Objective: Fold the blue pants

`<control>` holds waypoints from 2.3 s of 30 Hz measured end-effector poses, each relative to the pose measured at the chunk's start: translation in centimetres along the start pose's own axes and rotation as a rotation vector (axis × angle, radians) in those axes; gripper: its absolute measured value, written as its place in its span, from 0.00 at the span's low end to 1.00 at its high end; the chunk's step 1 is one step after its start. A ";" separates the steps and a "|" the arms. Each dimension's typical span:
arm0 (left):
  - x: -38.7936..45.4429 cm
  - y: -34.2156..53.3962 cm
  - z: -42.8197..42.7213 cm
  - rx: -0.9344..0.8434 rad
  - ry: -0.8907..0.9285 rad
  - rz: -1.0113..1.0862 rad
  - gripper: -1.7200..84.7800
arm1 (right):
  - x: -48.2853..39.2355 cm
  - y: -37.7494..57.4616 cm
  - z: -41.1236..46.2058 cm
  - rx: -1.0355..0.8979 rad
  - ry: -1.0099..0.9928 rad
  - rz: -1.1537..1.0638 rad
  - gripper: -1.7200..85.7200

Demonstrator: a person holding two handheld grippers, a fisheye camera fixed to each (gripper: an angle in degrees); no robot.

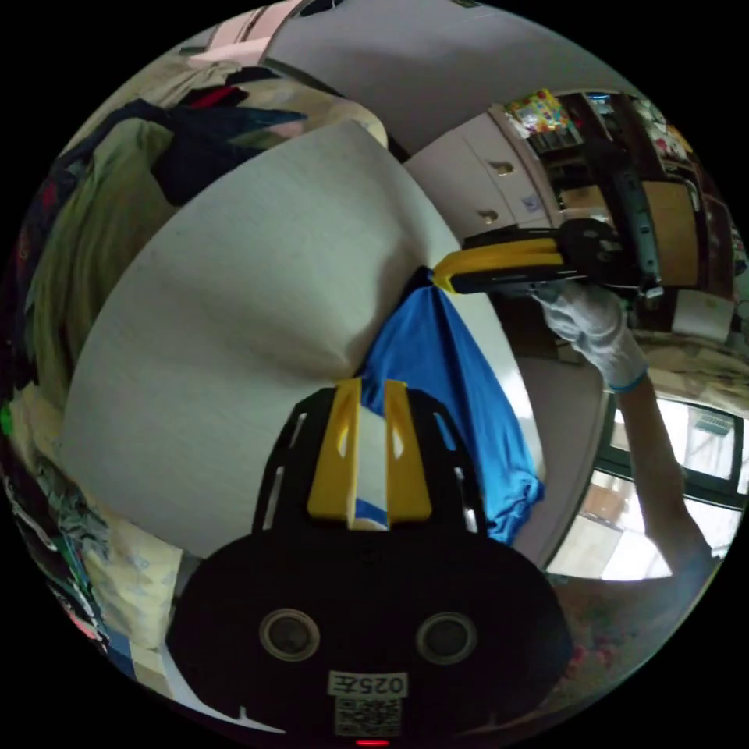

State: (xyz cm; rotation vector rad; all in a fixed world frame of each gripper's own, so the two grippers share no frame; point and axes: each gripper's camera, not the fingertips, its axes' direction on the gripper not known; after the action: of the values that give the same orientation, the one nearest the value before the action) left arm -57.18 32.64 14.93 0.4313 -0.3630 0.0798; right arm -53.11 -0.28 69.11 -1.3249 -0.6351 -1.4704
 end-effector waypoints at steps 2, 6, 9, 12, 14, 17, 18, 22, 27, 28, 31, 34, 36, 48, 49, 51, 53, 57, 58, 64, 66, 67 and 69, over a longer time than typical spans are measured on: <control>0.8 -0.3 0.3 -0.008 -0.030 0.030 0.01 | 0.0 0.5 -0.2 0.008 0.003 0.014 0.01; 2.6 -1.1 -0.1 -0.005 -0.196 0.110 0.01 | 0.4 1.5 -0.6 0.004 0.052 0.027 0.01; 2.8 -2.4 -0.9 0.019 -0.243 0.118 0.01 | 1.4 1.6 -1.3 -0.007 0.078 0.059 0.01; 2.2 -3.8 -1.9 0.042 -0.296 0.127 0.01 | 1.9 1.6 -1.6 -0.040 0.116 0.039 0.01; 1.0 -4.5 -2.3 0.033 -0.145 0.109 0.01 | 1.9 1.8 -1.6 -0.044 0.085 0.011 0.01; 0.1 -4.4 -1.9 0.007 0.107 0.084 0.03 | 1.8 2.4 -1.1 -0.059 0.081 0.016 0.01; 0.5 -3.9 -1.3 0.000 0.097 0.075 0.05 | 1.6 2.9 -0.8 -0.053 0.083 0.023 0.01; 2.2 -2.6 1.4 -0.048 0.055 0.068 0.10 | 1.1 4.5 -0.1 -0.022 0.087 0.045 0.01; 5.7 -1.8 2.8 -0.016 -0.281 0.150 0.03 | 0.7 7.2 1.1 0.023 0.062 0.075 0.02; 6.1 -1.8 2.9 -0.018 -0.297 0.162 0.03 | 0.8 7.5 1.2 0.033 0.056 0.083 0.02; 7.4 -1.6 3.6 -0.032 -0.356 0.205 0.01 | 1.0 9.5 1.8 0.105 0.028 0.155 0.03; 8.2 -1.4 4.0 -0.038 -0.413 0.240 0.01 | 1.3 13.2 1.5 0.209 0.017 0.283 0.08; 8.6 -1.2 4.2 -0.042 -0.503 0.274 0.01 | 1.0 17.4 1.3 0.300 -0.036 0.391 0.08; 4.3 -2.2 2.4 -0.038 -0.373 0.249 0.01 | -10.0 34.8 12.2 0.234 0.084 0.697 0.01; 4.1 -2.1 2.4 -0.031 -0.367 0.240 0.01 | -10.1 35.1 12.9 0.222 0.083 0.700 0.01; 2.7 -1.9 1.8 0.011 -0.294 0.170 0.01 | -10.4 36.0 14.0 0.257 0.111 0.713 0.01; 1.0 -1.6 1.2 0.037 -0.213 0.097 0.01 | -10.2 36.5 14.3 0.258 0.100 0.718 0.01; -0.3 2.6 -3.3 0.183 -0.144 0.153 0.02 | -13.2 39.4 12.0 0.481 0.081 0.719 0.02; -0.4 3.4 -3.8 0.180 -0.149 0.176 0.02 | -14.1 39.8 11.7 0.514 0.075 0.707 0.02; -3.7 11.2 -4.8 -0.072 -0.035 0.303 0.04 | -22.3 39.7 16.4 0.510 -0.246 0.533 0.14; -5.3 13.0 -3.4 -0.180 -0.094 0.296 0.05 | -25.9 38.4 19.7 0.460 -0.313 0.522 0.15; -5.7 13.3 -3.1 -0.203 -0.098 0.296 0.05 | -26.8 38.1 20.2 0.458 -0.319 0.516 0.15; -6.1 13.9 -2.7 -0.228 -0.101 0.349 0.05 | -30.1 36.3 21.9 0.423 -0.285 0.535 0.15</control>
State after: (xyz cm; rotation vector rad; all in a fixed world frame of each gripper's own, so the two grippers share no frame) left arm -64.07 46.34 15.94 0.1434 -0.5383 0.3540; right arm -14.81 16.25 38.02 -1.2461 -0.6626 -0.6776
